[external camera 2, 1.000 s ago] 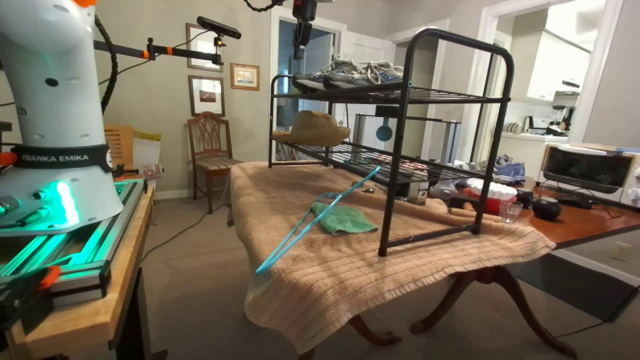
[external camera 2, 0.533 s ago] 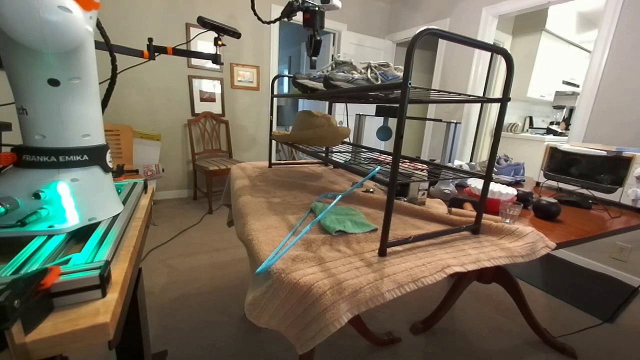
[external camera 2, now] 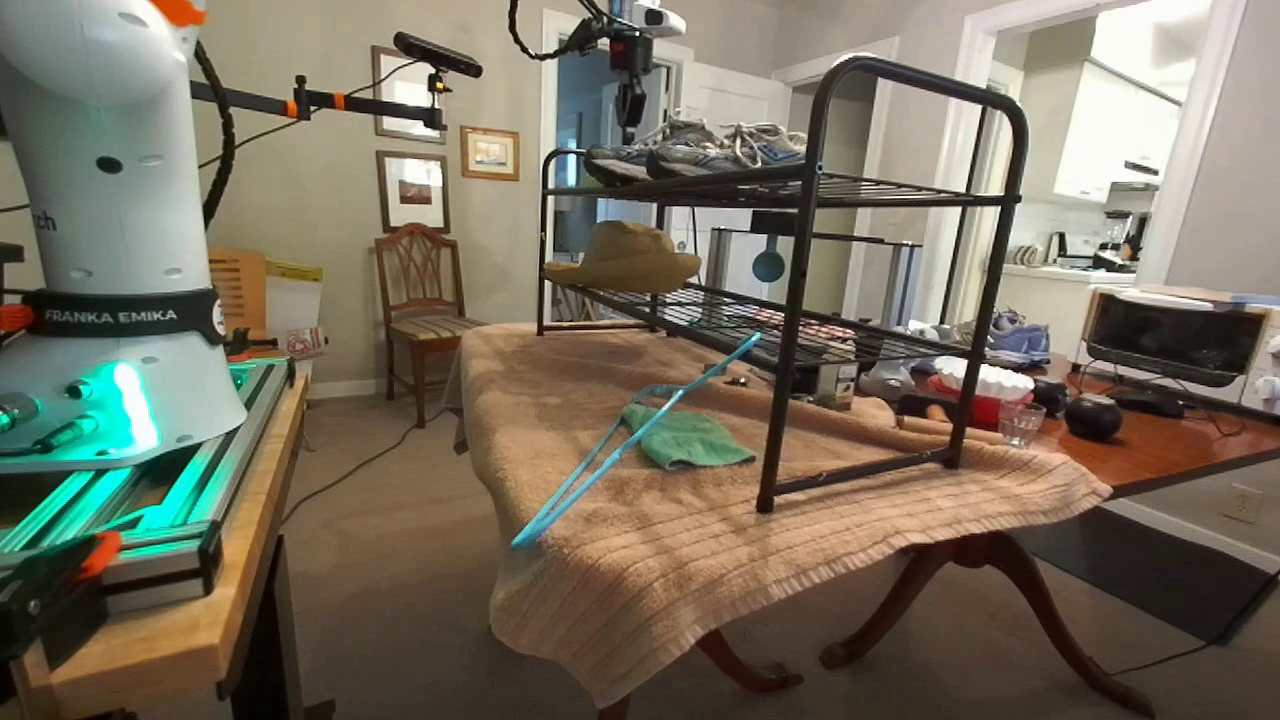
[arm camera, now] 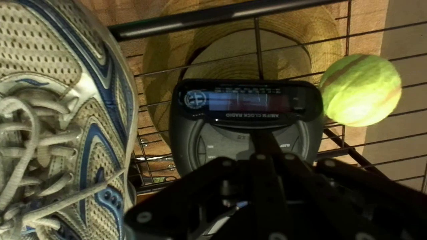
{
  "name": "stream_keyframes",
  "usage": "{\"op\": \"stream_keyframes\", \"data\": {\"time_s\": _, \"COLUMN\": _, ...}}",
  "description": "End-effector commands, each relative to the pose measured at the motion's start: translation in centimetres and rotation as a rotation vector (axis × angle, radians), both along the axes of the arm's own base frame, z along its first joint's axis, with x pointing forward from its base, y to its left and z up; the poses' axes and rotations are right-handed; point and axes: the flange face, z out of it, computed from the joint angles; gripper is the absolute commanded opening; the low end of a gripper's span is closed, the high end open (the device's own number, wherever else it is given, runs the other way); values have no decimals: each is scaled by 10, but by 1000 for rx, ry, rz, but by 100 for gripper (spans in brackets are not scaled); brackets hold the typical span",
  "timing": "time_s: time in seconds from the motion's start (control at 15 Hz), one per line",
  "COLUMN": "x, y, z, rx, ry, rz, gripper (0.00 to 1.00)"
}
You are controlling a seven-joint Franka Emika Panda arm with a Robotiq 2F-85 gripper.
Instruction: Move the grey device on the topmost rack to the left.
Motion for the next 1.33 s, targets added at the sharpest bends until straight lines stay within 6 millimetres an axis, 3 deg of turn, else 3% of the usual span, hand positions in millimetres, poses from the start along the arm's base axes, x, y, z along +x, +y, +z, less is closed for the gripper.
{"op": "stream_keyframes", "data": {"time_s": 0.0, "x": 6, "y": 6, "z": -8, "rx": 12, "ry": 4, "rz": -18, "gripper": 0}}
{"op": "stream_keyframes", "data": {"time_s": 0.87, "x": 10, "y": 5, "z": -33, "rx": 35, "ry": 58, "rz": -16, "gripper": 0}}
{"op": "stream_keyframes", "data": {"time_s": 1.27, "x": 4, "y": 6, "z": -56, "rx": 62, "ry": 133, "rz": -9, "gripper": 0}}
